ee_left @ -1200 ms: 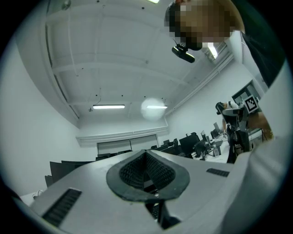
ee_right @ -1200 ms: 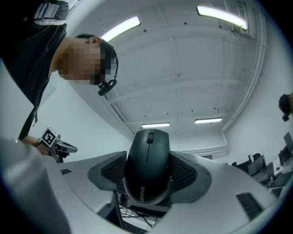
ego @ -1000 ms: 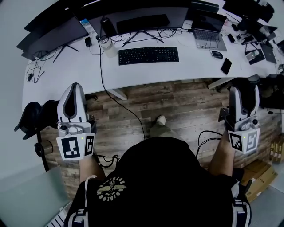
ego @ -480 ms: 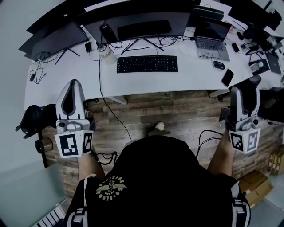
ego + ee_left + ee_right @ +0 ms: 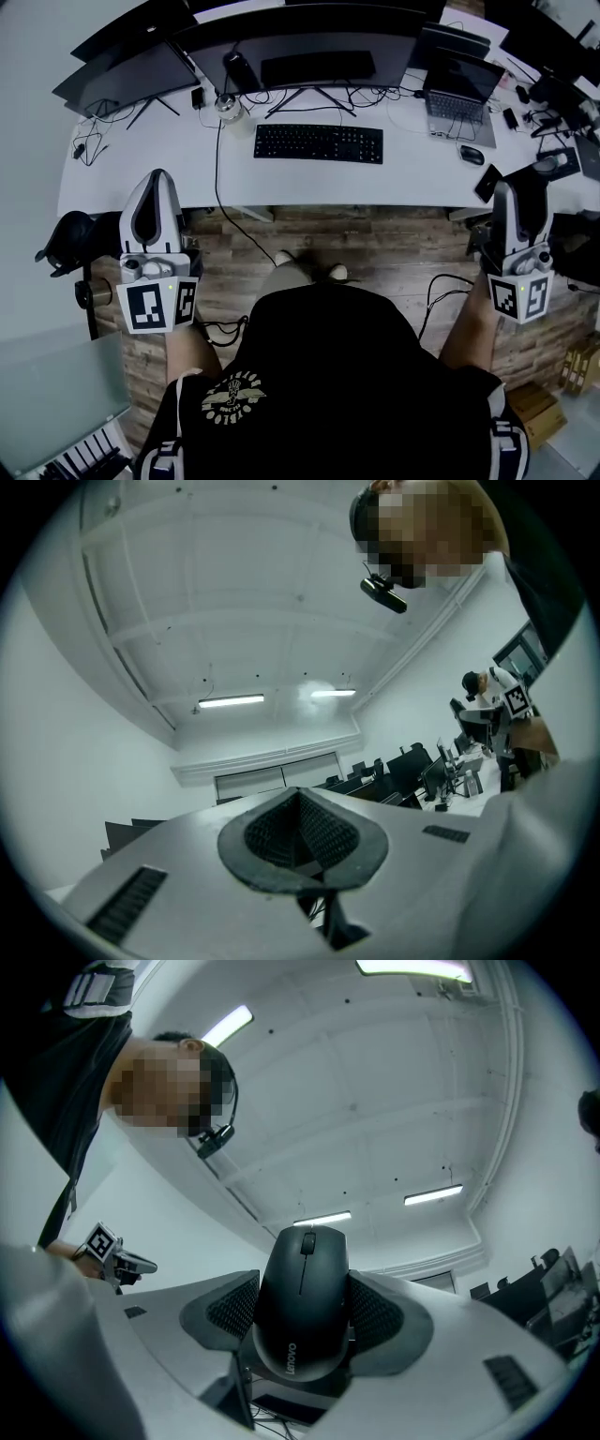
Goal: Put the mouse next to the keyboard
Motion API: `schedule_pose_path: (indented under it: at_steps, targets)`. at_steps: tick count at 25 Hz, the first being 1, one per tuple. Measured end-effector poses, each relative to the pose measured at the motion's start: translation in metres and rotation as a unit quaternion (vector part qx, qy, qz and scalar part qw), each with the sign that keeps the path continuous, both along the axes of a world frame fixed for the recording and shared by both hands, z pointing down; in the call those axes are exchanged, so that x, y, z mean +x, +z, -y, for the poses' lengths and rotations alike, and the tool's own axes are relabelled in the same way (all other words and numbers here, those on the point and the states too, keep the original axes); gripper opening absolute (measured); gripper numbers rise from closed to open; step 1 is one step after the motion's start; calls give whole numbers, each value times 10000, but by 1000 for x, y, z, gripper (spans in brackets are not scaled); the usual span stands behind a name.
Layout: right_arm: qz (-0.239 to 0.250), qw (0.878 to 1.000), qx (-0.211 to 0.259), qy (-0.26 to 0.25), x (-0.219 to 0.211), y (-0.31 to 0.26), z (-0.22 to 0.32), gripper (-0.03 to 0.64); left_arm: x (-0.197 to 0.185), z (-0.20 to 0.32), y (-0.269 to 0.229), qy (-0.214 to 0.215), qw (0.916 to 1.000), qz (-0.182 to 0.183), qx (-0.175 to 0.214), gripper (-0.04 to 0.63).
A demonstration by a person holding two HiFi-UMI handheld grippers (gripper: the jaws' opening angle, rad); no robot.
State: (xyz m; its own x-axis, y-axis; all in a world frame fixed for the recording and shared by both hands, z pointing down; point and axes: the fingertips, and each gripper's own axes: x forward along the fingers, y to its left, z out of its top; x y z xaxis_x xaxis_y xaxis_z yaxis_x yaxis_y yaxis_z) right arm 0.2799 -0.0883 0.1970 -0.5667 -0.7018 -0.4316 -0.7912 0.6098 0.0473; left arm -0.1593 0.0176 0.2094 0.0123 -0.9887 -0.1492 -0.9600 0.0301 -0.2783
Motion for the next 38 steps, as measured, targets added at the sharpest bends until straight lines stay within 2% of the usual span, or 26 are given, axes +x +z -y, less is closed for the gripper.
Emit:
schedule_pose_path:
  at_steps: [4,10,17,38]
  targets:
    - [-11,10000,-59,-49,-5,3,4,295,-4,2,-1,-49,10000,18,-27,2]
    - [48,10000,-31,74,-5,2,13,295,-2,22,1,96,9999,75,-23,2]
    - [-79,9998,-173,50,-32,8,34,296,-13,56,-2,249,9997,22,-20,2]
    - [-468,9966,-41,682,-140,-14,104,295,-124,179,17,863,9961,-166,-15,2]
